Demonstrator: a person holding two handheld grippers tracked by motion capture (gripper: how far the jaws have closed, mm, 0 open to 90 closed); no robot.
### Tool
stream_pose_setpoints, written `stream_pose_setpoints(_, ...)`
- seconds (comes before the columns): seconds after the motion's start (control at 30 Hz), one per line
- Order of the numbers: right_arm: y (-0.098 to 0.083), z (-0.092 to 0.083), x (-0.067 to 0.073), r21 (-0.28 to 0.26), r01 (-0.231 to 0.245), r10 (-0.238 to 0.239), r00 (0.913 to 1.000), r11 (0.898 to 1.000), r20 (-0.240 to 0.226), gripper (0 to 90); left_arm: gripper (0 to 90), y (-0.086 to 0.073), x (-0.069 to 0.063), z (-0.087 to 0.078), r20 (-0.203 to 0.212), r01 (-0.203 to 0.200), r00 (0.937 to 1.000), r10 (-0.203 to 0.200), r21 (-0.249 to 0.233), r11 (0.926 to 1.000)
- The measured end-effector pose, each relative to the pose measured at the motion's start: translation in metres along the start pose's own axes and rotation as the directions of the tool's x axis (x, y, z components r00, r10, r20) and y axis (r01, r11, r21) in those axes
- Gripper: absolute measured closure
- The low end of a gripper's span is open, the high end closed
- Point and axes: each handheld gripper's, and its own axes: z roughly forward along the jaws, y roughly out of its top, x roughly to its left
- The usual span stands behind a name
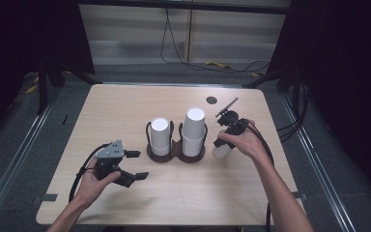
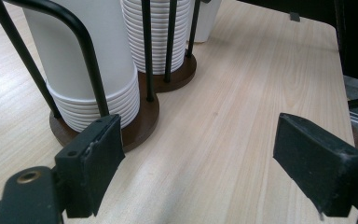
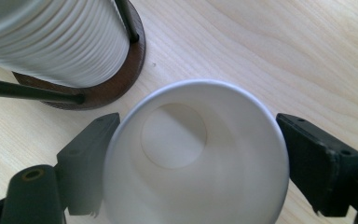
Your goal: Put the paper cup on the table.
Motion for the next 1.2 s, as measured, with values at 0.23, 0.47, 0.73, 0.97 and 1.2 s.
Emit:
stream_pose_setpoints(0.23,-0.001,-0.002,0.001,-0.027,-0.001,0.001,0.9999,1.000,-0.014,15.3,15.9,0.000,0.000,0.001,0.000,0.003,1.0000,-0.003,-0.001,1.0000)
stream_pose_setpoints(0.47,-0.002,-0.002,0.002,-0.044,-0.011,0.010,0.9996,0.999,-0.027,14.7,15.8,0.000,0.000,0.001,-0.001,-0.002,1.0000,0.002,0.003,1.0000)
stream_pose_setpoints(0.73,-0.004,-0.008,0.000,-0.083,-0.033,0.029,0.9987,0.996,-0.041,14.2,15.9,0.000,0.000,0.000,-0.001,0.002,1.0000,-0.002,0.002,1.0000)
stream_pose_setpoints(0.97,-0.006,-0.012,0.000,-0.144,-0.054,0.048,0.9977,0.988,-0.047,14.4,15.9,0.000,0.000,0.000,-0.004,0.004,1.0000,-0.004,0.000,1.0000)
stream_pose_setpoints(1.2,-0.012,-0.016,-0.001,-0.222,-0.077,0.065,0.9960,0.972,-0.060,14.5,15.9,0.001,0.001,0.000,-0.002,0.004,1.0000,-0.004,0.006,1.0000)
